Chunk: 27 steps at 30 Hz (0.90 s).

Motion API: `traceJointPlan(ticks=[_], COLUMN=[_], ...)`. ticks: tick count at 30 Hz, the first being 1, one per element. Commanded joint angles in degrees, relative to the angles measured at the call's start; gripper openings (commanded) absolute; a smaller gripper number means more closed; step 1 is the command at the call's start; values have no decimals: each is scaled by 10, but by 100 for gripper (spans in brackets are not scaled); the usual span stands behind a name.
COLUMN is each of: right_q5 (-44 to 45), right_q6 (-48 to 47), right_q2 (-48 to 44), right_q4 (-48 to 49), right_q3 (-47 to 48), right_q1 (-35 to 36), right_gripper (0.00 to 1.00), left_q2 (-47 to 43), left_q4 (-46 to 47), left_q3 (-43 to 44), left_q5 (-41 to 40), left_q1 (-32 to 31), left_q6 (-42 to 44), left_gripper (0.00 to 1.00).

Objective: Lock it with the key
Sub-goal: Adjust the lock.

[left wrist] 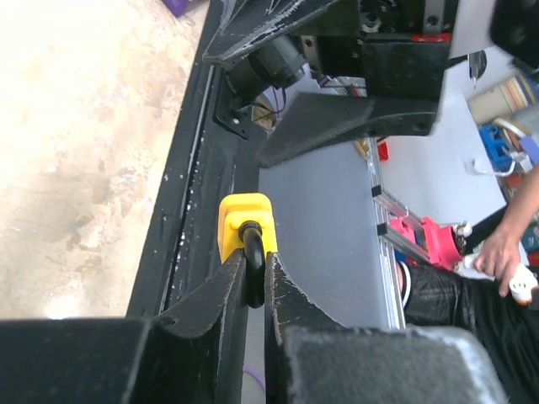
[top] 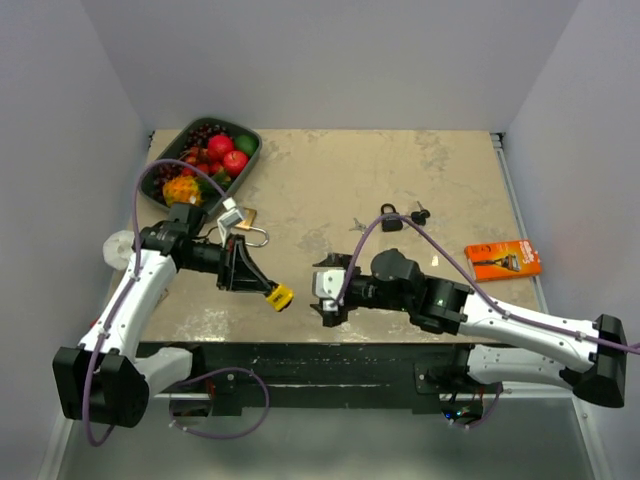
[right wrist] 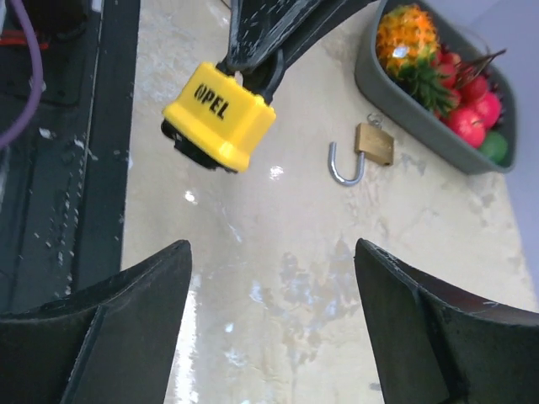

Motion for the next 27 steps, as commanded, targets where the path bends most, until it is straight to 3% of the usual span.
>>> traceJointPlan(ticks=[1, 3, 6, 7, 9, 10, 11, 13, 22, 27], right_q5=[3, 8, 16, 19, 39, 38, 34, 27, -21, -11], right_q6=[180, 222, 253, 256, 262, 263, 261, 249, 190, 162], right_q2=[34, 57, 92, 97, 121, 127, 132, 143, 191, 216], right_q4=[-14, -5, -2, -1, 4, 1, 1, -1, -14, -14], right_q3=[81, 97, 131, 141, 155, 159, 161, 171, 212, 233], right_q1=[-16, -17, -16, -18, -18, -18, -18, -18, -13, -6], right_gripper=[83, 84, 85, 86, 86, 86, 86, 86, 88, 81], left_q2=[10, 5, -30, -66, -128, -149, -169, -205, -202, -196], left_q4=[-14, 19, 153, 200, 326, 366, 453, 504, 489, 485], left_q3=[24, 18, -15, -49, -101, -117, -133, -160, -148, -147], left_q5=[105, 92, 29, -9, -21, -40, -48, -67, -135, -149], left_q1=[38, 59, 73, 74, 74, 74, 74, 74, 62, 44], left_q6=[2, -31, -203, -333, -432, -528, -576, -655, -678, -680], left_gripper=[0, 0, 0, 0, 0, 0, 0, 0, 0, 0])
